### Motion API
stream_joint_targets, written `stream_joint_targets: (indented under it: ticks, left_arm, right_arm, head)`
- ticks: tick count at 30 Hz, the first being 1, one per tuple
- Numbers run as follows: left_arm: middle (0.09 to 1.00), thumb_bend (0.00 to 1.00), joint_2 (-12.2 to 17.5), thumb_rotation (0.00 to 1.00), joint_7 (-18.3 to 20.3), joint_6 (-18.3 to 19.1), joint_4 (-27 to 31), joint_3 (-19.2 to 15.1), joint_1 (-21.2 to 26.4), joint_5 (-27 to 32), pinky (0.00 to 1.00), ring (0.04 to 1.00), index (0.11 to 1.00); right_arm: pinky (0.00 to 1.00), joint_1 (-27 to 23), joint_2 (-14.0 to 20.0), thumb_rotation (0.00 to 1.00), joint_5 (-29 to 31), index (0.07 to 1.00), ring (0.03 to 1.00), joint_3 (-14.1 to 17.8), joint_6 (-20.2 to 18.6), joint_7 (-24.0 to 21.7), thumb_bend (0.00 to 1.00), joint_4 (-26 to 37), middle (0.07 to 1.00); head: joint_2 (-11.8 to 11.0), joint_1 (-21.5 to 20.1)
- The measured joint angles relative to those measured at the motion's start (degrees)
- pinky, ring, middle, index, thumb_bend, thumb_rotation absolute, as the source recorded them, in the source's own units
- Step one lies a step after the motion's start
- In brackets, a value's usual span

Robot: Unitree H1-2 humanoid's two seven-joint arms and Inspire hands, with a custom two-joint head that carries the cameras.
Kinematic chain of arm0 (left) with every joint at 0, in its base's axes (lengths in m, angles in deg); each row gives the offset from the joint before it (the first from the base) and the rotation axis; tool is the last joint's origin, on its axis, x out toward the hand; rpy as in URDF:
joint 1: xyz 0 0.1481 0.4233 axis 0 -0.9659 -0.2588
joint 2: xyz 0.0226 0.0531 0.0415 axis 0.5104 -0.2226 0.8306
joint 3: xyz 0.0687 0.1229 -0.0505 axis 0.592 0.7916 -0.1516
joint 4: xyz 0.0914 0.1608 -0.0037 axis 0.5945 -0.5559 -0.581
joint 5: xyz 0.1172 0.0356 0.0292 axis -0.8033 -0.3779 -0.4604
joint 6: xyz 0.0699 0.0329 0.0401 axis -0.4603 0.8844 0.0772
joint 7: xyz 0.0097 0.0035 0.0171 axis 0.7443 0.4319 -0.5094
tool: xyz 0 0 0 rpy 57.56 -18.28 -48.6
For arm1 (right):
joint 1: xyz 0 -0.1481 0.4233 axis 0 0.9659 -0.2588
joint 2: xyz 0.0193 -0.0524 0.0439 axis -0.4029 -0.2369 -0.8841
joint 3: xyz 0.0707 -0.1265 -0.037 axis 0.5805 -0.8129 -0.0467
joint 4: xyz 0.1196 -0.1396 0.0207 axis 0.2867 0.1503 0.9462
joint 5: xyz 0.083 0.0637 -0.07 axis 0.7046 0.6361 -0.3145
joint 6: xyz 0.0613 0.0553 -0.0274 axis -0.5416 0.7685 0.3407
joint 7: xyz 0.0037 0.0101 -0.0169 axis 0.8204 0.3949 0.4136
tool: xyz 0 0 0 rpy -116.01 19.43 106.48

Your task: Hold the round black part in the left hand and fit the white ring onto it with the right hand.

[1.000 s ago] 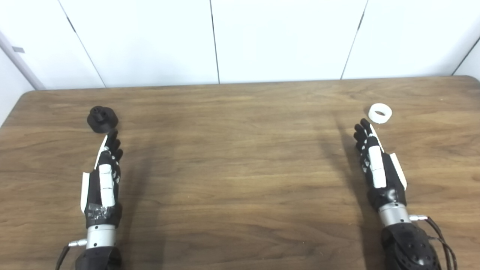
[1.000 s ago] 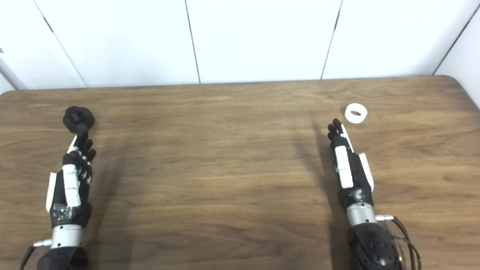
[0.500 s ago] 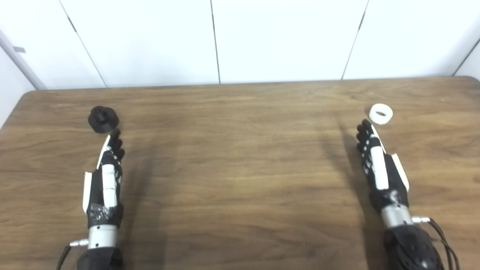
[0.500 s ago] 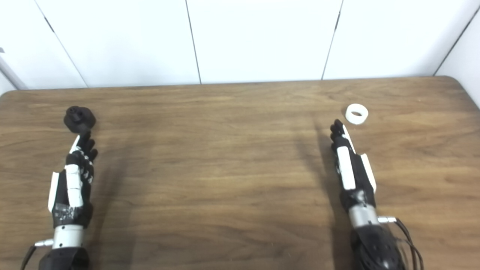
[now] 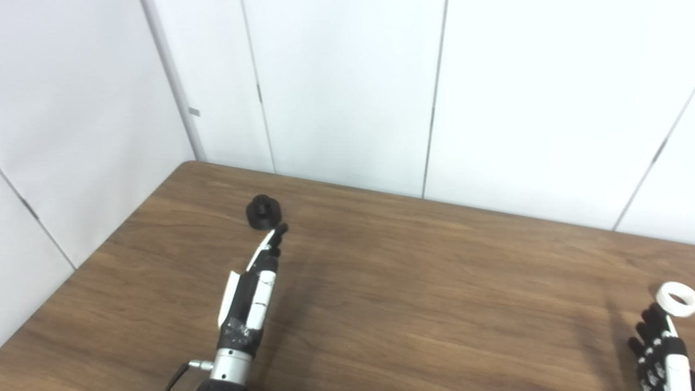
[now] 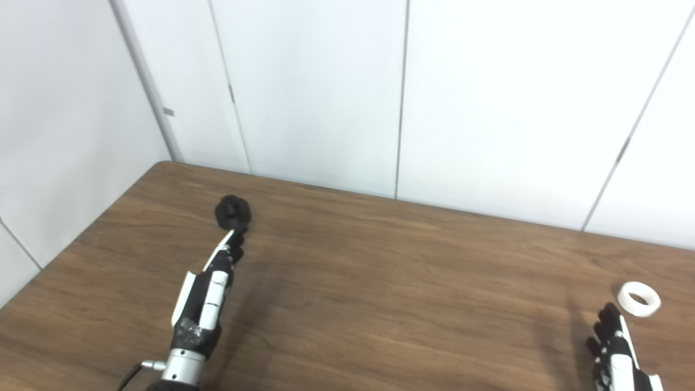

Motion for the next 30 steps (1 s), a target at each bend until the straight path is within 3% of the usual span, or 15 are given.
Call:
stream_joint_targets:
  ticks: [8,13,18,21,26,30]
  left_arm:
    - [0.997,0.55,-0.23,0.82,-0.81,0.0,-0.47,0.28,0.53,-2.08,1.0,1.0,0.945]
    - [0.984,0.65,-0.45,0.54,-2.94,0.86,-0.04,0.56,0.4,-8.03,1.0,0.997,0.947]
    - [0.974,0.87,-1.43,0.39,-5.19,7.53,3.5,0.35,-1.11,-12.35,1.0,0.997,0.936]
    - [0.964,0.93,-1.41,0.33,-5.11,11.24,5.24,0.29,-2.14,-12.82,1.0,0.997,0.923]
    - [0.967,0.96,3.52,0.34,-4.29,17.27,7.07,-1.11,-1.84,-15.96,1.0,0.996,0.929]
    - [0.984,0.98,9.15,0.34,-3.63,22.13,8.5,-3.14,2.13,-17.51,1.0,1.0,0.926]
  right_arm:
    - [1.0,0.0,-0.01,1.0,-0.6,1.0,1.0,-0.6,-0.19,0.1,0.54,0.16,0.99]
    - [1.0,0.32,-0.11,1.0,-1.31,1.0,1.0,-1.05,-1.38,0.25,0.52,1.4,0.991]
    - [1.0,0.65,-0.28,1.0,-2.13,1.0,1.0,-1.35,-1.8,0.38,0.48,2.26,0.986]
    - [1.0,1.2,-0.52,1.0,-2.5,1.0,1.0,-1.5,-2.21,0.53,0.47,3.15,0.984]
    - [1.0,1.9,-0.58,1.0,-2.68,1.0,0.996,-1.58,-2.52,0.64,0.46,3.86,0.987]
    - [1.0,2.16,-0.6,1.0,-2.74,1.0,0.994,-1.75,-2.9,0.85,0.44,4.35,0.988]
  head:
    - [-0.44,-1.14]
    - [-0.26,-1.67]
    - [0.09,-1.93]
    - [0.18,-1.93]
    - [0.26,-1.93]
    - [0.35,-2.11]
